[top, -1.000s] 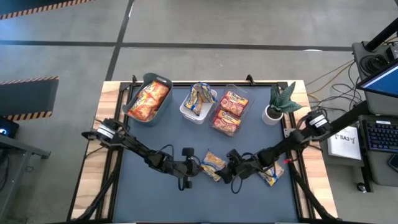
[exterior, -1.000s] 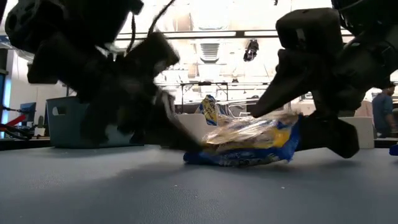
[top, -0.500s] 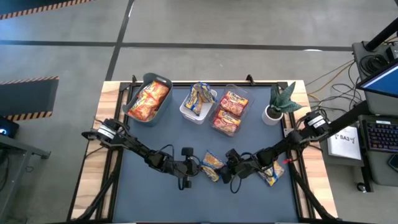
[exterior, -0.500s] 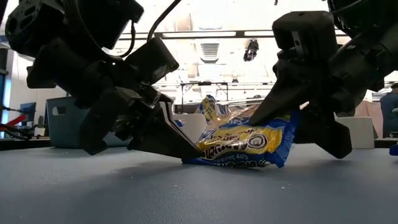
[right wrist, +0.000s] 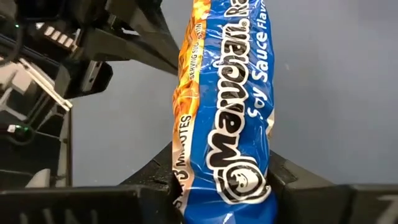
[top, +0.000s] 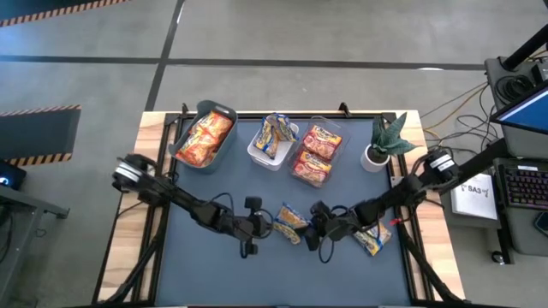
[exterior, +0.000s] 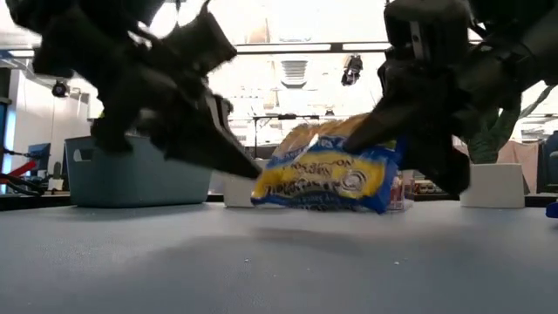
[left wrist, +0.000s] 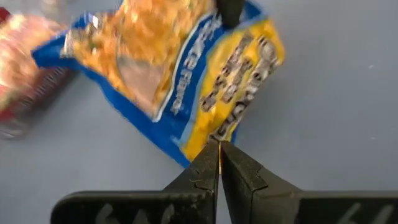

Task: Sort Maruchan noodles
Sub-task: Put the blue noodle pack into the white bin

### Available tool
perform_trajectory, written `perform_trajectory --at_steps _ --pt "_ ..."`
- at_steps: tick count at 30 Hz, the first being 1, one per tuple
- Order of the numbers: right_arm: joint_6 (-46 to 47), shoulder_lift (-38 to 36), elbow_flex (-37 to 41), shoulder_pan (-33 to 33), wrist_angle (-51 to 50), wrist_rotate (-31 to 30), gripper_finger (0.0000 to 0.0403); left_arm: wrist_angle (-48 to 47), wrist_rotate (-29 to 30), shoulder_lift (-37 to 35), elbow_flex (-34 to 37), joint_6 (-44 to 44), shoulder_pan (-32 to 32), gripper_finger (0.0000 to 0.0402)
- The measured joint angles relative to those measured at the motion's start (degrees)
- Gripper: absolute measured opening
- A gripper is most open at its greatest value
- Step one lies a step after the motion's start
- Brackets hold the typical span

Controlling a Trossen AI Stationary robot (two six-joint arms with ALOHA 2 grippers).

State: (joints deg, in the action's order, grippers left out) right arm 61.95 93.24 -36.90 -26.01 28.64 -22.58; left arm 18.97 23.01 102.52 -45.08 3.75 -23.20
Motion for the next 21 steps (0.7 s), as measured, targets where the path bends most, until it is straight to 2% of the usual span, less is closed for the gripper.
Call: perform_trajectory --at_steps 7,13,16,21 --pt "-10.01 -1.77 -0.01 2.1 0.46 -0.42 0.0109 -2.96 0.45 -10.63 2.52 -3.47 0.0 0.0" --pt "-25.08 -1.98 -0.13 2.04 4.27 -6.63 0.0109 -2.13 -0.07 -20.4 7.67 -1.83 0.1 0.0005" --pt "-32.7 -2.02 -0.45 1.89 4.75 -10.41 0.0109 -1.96 -2.7 -25.08 10.5 1.36 0.65 0.0026" --pt "-44.83 -2.01 -2.12 1.78 4.87 -10.61 0.0109 1.02 -4.56 -28.67 14.62 6.54 1.39 0.0087"
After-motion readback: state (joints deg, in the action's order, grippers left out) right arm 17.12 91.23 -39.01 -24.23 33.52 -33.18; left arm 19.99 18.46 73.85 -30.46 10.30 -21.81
